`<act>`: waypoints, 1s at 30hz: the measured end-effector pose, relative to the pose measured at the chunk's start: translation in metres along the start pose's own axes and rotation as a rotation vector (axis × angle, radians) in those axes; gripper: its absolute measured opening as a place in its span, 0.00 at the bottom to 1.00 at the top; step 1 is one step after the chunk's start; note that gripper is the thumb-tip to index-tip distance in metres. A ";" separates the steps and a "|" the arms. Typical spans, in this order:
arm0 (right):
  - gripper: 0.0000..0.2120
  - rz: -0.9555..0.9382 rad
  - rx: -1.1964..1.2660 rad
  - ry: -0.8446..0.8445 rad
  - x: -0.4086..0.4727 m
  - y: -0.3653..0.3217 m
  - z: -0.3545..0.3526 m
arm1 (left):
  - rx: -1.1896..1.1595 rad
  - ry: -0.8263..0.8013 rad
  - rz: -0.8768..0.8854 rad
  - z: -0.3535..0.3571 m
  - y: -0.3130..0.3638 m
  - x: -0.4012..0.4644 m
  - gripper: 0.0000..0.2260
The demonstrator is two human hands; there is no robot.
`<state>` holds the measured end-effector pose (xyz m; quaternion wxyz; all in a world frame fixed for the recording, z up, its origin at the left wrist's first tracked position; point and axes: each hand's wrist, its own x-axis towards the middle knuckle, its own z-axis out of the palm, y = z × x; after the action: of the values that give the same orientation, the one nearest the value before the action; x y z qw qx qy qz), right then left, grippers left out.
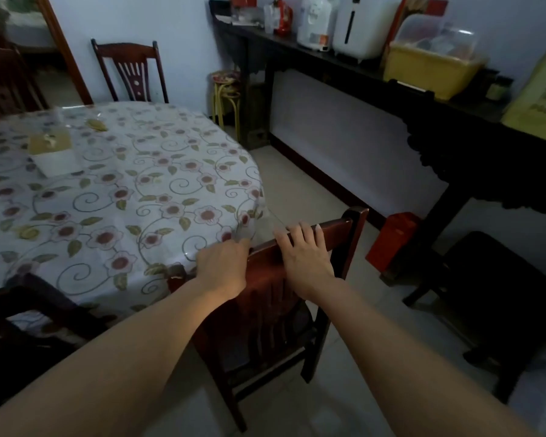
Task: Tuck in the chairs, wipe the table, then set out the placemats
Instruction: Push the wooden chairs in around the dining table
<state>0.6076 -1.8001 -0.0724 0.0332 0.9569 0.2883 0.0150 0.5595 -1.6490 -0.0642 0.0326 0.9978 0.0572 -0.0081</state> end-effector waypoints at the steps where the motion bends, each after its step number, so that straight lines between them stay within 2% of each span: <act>1: 0.33 -0.011 -0.004 0.003 0.013 -0.002 -0.003 | -0.013 -0.005 -0.018 0.000 -0.007 0.008 0.18; 6: 0.35 -0.114 -0.032 0.048 0.068 0.007 -0.009 | -0.078 -0.047 -0.088 -0.008 -0.037 0.050 0.18; 9: 0.28 -0.142 -0.005 0.088 0.103 0.019 -0.010 | -0.100 -0.042 -0.113 -0.011 -0.050 0.069 0.18; 11: 0.25 -0.147 0.029 0.044 0.130 0.028 -0.012 | -0.101 -0.021 -0.139 -0.009 -0.058 0.081 0.22; 14: 0.30 -0.205 0.024 -0.024 0.169 0.040 -0.017 | -0.095 0.035 -0.183 -0.005 -0.070 0.100 0.26; 16: 0.32 -0.248 0.035 -0.033 0.190 0.042 -0.020 | -0.104 0.038 -0.220 -0.006 -0.080 0.112 0.23; 18: 0.30 -0.319 0.042 -0.029 0.211 0.043 -0.022 | -0.117 -0.004 -0.270 -0.011 -0.090 0.127 0.20; 25: 0.29 -0.570 -0.034 -0.059 0.251 0.044 -0.031 | -0.048 -0.110 -0.303 -0.028 -0.103 0.141 0.24; 27: 0.29 -0.629 -0.052 -0.049 0.262 0.038 -0.035 | -0.030 -0.098 -0.308 -0.031 -0.108 0.140 0.25; 30: 0.29 -0.666 -0.037 -0.010 0.275 0.026 -0.040 | -0.053 -0.032 -0.346 -0.038 -0.120 0.135 0.18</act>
<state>0.8491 -1.6677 -0.0277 0.0550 0.8093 0.5848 0.0038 0.6804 -1.5124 -0.0366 0.0577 0.9716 0.2276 -0.0279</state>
